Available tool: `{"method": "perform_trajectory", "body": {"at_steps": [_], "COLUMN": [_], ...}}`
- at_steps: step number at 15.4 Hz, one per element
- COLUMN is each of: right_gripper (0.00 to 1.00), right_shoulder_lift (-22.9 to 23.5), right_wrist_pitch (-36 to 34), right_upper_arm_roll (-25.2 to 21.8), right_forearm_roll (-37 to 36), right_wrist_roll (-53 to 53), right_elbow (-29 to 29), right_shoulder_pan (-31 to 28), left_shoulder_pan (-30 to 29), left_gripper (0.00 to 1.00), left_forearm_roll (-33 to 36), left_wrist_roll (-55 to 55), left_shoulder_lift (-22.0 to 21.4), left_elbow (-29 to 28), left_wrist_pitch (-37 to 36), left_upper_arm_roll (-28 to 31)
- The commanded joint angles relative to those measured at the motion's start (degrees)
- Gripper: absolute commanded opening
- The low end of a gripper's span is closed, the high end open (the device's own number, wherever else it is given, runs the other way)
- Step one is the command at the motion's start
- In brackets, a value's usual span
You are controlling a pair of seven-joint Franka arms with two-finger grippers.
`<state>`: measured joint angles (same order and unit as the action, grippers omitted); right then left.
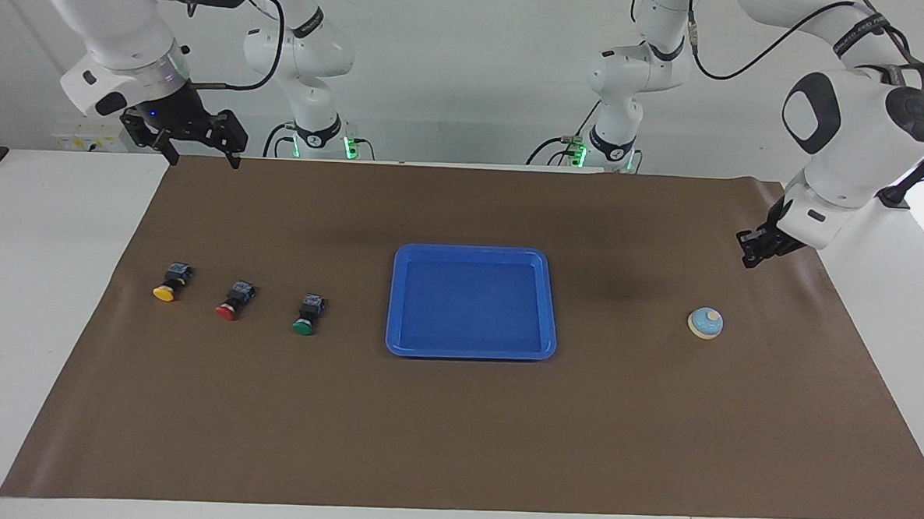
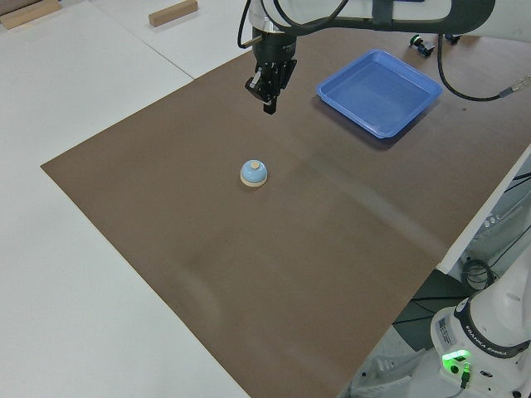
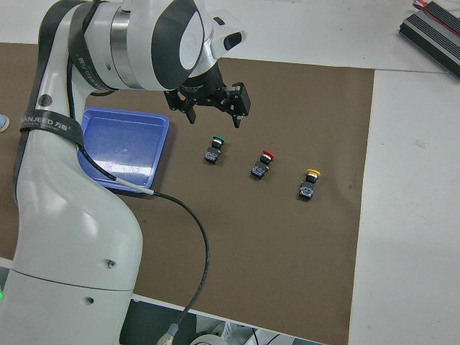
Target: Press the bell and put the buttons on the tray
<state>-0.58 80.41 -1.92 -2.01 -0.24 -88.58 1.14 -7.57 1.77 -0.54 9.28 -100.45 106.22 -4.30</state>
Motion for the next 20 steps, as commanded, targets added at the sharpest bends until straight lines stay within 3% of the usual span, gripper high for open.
{"method": "perform_trajectory", "body": {"at_steps": [1, 7, 20], "right_gripper": [1.00, 1.00, 1.00], "right_shoulder_lift": [-0.47, -0.47, -0.47], "right_wrist_pitch": [-0.69, -0.69, -0.69], "right_upper_arm_roll": [0.34, 0.34, 0.34], "right_forearm_roll": [-0.27, -0.36, -0.27], "right_wrist_roll": [-1.52, -1.52, -1.52], "right_elbow": [-0.45, -0.45, -0.45], "right_shoulder_pan": [-0.62, -0.62, -0.70], "left_shoulder_pan": [-1.83, -1.66, -1.13], "left_gripper": [0.00, 0.00, 0.00], "left_forearm_roll": [1.30, 1.21, 1.21], "left_wrist_roll": [0.27, 0.10, -0.08], "left_shoulder_lift": [-0.58, 2.76, 5.04], "left_elbow": [-7.72, -11.00, -15.40], "left_wrist_pitch": [9.50, 17.26, 22.81], "left_upper_arm_roll": [-0.54, -0.54, -0.45]}}
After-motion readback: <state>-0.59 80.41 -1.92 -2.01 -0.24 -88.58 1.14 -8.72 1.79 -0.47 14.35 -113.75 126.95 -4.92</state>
